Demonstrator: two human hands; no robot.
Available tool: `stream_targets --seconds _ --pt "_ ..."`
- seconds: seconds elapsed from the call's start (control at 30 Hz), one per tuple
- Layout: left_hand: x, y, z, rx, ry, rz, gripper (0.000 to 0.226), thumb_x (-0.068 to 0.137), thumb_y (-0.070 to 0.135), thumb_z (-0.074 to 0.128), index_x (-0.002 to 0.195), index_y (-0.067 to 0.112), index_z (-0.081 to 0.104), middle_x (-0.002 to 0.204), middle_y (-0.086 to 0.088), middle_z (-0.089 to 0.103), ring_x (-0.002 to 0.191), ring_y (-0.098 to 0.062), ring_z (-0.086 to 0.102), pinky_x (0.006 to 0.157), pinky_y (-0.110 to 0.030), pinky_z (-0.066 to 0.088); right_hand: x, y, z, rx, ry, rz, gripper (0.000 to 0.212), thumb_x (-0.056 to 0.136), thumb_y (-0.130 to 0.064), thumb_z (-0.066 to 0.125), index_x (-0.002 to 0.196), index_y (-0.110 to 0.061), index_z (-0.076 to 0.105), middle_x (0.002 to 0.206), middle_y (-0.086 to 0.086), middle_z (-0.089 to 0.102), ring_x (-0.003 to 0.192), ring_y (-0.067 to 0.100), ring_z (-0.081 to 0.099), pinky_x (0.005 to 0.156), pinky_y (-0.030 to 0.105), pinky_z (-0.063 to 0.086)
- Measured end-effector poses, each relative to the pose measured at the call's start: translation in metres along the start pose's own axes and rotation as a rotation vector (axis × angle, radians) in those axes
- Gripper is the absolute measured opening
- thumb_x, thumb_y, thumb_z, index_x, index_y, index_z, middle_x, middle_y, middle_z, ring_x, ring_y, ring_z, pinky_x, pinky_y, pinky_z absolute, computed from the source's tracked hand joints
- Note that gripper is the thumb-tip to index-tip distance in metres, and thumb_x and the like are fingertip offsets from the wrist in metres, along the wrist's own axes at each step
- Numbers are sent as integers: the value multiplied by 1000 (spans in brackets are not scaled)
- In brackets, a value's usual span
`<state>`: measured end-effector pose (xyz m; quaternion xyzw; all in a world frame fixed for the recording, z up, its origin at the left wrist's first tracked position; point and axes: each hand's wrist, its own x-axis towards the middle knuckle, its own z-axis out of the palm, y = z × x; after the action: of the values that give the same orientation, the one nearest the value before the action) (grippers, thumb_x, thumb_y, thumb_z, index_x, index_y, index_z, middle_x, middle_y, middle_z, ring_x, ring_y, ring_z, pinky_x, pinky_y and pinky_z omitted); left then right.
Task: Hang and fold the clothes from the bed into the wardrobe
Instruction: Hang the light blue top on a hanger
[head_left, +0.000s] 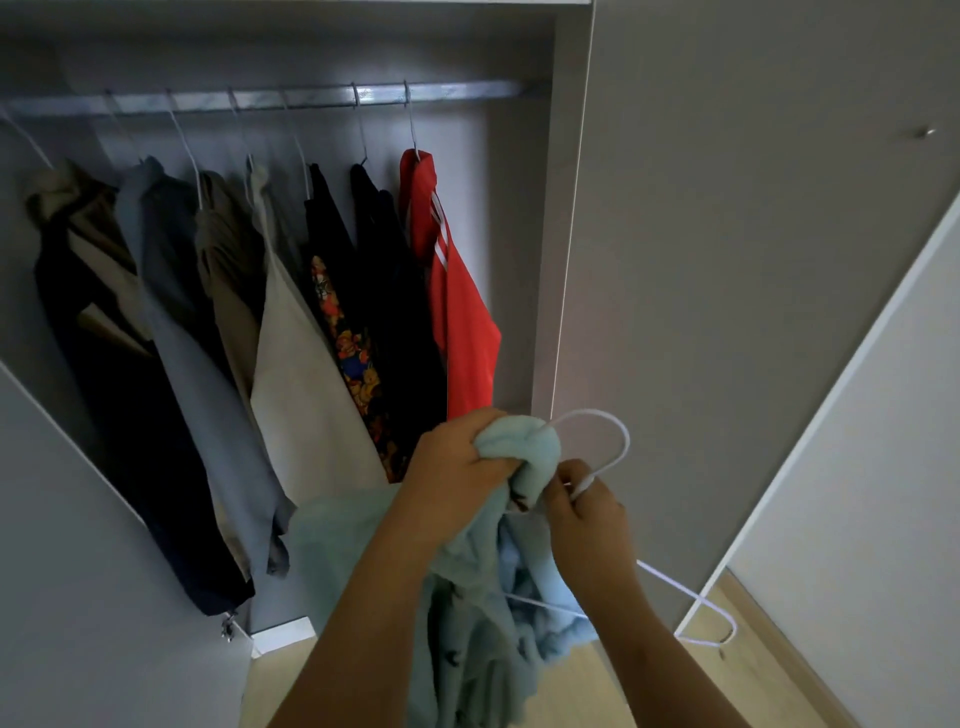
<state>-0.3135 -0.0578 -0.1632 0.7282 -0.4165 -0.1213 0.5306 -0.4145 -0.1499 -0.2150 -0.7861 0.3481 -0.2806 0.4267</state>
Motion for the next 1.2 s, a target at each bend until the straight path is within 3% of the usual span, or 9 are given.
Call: stream_targets --seconds 0.13,0.23,0.43,0.53,0.67,0.73,0.9,1.0,1.2 --pt "-3 4 9 258 -64 16 17 85 22 61 99 31 62 93 12 64 86 2 55 80 -19 43 5 -2 -12 267 169 115 25 89 -14 48 71 -29 48 67 -6 56 73 23 55 69 34 42" --pt "-3 0 6 700 -104 92 44 81 58 51 122 40 50 113 17 55 106 -8 47 92 -29 33 12 -7 -22 334 242 91 18 88 -16 54 74 -28 52 70 -8 59 73 20 58 73 38 47" --pt "-1 0 -5 558 -11 72 43 70 68 54 103 42 56 87 16 66 81 -7 59 70 -27 46 20 -18 -28 297 187 -65 18 85 -26 63 74 -31 50 60 -20 62 57 -3 57 56 19 42" --pt "-1 -3 -12 460 144 42 48 67 72 55 100 39 60 86 15 67 82 -12 62 74 -33 50 17 -18 -27 257 252 -225 21 82 -27 66 80 -39 48 73 -18 61 76 2 55 70 8 40" --pt "-2 -4 -28 329 341 -9 40 65 62 56 98 40 59 89 15 64 88 -17 62 82 -40 51 10 4 -27 167 648 -320 6 79 -26 55 80 -24 49 80 -15 50 82 17 50 77 31 39" --pt "-2 -2 -35 301 411 5 29 66 58 58 92 45 53 85 20 60 86 -15 61 80 -35 50 6 24 -21 255 668 -114 15 79 -15 54 72 -23 43 74 -6 47 74 21 47 72 36 38" --pt "-3 16 -49 230 422 88 19 65 58 61 79 51 51 78 42 57 78 16 54 66 -2 40 7 57 -2 460 188 576 38 84 -9 61 117 -9 44 93 6 50 82 22 49 77 36 38" --pt "-4 30 -57 204 406 144 20 65 49 63 81 50 51 75 38 59 79 21 53 69 0 40 13 54 8 546 -132 671 66 84 -17 66 137 -16 27 116 9 48 98 23 45 83 37 38" --pt "-13 45 -75 117 453 231 31 62 55 60 90 42 56 85 24 61 80 14 58 72 -4 45 22 45 19 645 -584 650 48 81 -12 66 125 -17 49 115 13 60 99 28 57 78 38 51"
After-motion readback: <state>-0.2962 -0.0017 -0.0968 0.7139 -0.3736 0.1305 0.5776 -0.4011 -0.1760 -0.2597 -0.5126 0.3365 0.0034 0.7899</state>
